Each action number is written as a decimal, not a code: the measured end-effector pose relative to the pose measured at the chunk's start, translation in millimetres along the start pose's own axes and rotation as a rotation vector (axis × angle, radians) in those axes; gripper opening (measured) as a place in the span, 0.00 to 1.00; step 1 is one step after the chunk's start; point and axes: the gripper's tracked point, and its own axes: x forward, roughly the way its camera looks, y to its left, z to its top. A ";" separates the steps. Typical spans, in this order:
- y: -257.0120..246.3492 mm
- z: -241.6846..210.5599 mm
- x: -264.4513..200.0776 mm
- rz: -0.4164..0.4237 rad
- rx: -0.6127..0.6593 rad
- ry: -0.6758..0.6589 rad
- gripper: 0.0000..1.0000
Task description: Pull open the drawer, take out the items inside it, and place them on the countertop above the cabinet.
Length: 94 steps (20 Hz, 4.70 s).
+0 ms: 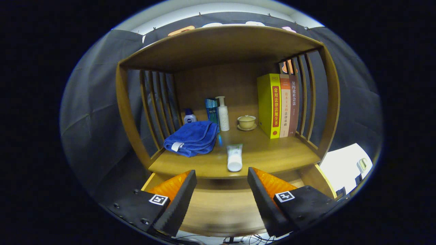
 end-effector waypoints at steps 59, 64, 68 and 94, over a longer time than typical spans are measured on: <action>-41.5 -103.7 96.0 -0.137 -0.083 -0.183 0.96; -43.3 -97.2 114.2 -0.137 -0.087 -0.192 0.96; -42.9 -96.7 113.4 -0.130 -0.088 -0.205 0.96; -27.0 -20.3 -86.0 -0.142 -0.104 -0.399 0.96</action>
